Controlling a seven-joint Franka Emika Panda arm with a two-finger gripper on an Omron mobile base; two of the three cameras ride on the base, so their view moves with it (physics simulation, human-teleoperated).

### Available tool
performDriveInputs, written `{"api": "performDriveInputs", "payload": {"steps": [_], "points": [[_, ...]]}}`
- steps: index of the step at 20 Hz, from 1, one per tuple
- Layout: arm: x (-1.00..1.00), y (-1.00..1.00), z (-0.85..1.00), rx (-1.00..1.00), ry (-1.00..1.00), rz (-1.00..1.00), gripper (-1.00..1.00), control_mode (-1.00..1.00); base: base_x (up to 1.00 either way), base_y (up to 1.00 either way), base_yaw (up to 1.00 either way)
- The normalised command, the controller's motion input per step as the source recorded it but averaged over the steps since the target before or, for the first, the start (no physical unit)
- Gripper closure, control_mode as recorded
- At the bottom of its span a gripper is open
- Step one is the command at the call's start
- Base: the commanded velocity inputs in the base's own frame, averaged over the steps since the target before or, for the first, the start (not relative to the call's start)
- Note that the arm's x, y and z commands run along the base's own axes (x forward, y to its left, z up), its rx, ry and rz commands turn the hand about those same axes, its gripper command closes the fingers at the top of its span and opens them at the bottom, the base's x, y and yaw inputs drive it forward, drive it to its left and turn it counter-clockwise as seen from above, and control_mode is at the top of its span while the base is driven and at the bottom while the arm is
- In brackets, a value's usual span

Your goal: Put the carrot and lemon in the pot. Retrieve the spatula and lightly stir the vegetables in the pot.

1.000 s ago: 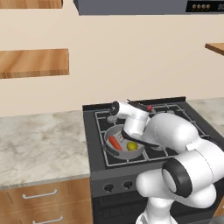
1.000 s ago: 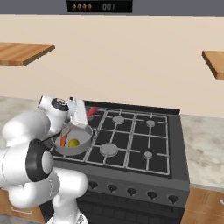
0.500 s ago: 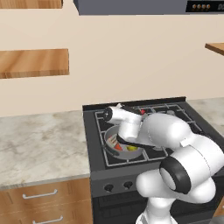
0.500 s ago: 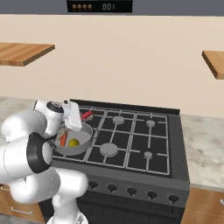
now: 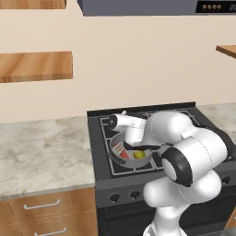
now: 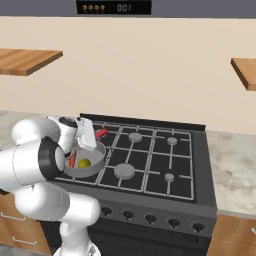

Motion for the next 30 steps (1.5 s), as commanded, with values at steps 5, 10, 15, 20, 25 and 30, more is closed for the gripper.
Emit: {"api": "performDriveInputs", "payload": {"steps": [5,10,15,20,25,30], "points": [[0.00,-0.78,0.00,-0.04,-0.02,-0.02,1.00,-1.00,0.00,0.00,0.00],[0.02,-0.87,-0.08,-0.11,-0.04,-0.02,1.00,-1.00,0.00,0.00,0.00],[-0.04,-0.20,0.82,0.01,0.00,0.00,1.00,-1.00,0.00,0.00,0.00],[-0.30,-0.43,0.42,-0.01,0.10,0.00,1.00,-1.00,0.00,0.00,0.00],[-0.09,-0.02,-0.08,-0.08,0.06,-0.03,1.00,-1.00,0.00,0.00,0.00],[0.03,0.00,-0.21,-0.19,0.00,-0.09,1.00,-1.00,0.00,0.00,0.00]]}}
